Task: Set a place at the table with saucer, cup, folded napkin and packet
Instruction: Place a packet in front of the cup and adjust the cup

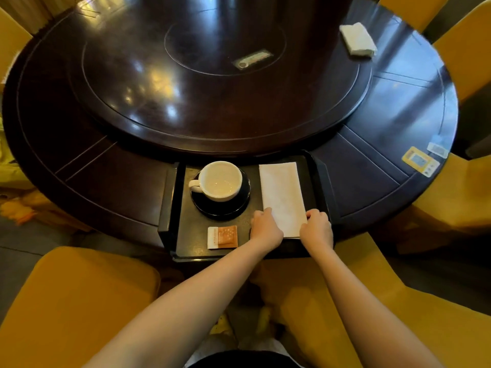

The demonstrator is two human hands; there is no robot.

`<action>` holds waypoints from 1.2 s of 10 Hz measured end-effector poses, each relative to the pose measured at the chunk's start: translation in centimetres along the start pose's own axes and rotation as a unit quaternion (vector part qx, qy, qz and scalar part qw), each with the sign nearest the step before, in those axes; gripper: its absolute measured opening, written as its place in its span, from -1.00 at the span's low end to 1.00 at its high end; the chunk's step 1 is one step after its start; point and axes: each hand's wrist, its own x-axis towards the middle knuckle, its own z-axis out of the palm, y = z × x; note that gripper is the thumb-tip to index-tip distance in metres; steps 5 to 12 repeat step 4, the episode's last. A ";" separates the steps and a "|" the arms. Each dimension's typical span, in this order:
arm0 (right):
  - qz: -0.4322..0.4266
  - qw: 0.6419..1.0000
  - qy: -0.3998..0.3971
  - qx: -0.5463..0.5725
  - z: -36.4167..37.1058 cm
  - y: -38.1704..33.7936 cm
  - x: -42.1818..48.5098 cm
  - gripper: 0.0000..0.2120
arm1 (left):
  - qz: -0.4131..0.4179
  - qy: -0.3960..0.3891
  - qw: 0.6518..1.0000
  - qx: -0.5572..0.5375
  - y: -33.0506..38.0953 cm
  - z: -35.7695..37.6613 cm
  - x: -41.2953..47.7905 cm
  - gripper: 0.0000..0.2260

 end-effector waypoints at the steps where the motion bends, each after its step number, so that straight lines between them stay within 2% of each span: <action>1: -0.003 1.000 -0.003 0.010 0.2 0.7 -0.3 -0.74 | 0.003 0.015 1.000 0.021 -0.2 0.5 -0.4 -0.53; 2: -0.013 1.000 -0.013 0.000 0.2 1.0 -0.5 -0.74 | -0.006 0.018 0.999 0.036 0.0 0.7 -0.8 -0.57; 4: -0.029 0.993 -0.074 -0.092 -2.3 -1.4 1.0 -0.66 | -0.027 0.031 0.996 0.074 2.6 -0.9 -0.4 -0.51; 12: -0.029 0.993 -0.074 -0.092 -2.3 -1.4 1.0 -0.66 | -0.027 0.031 0.996 0.074 2.6 -0.9 -0.4 -0.51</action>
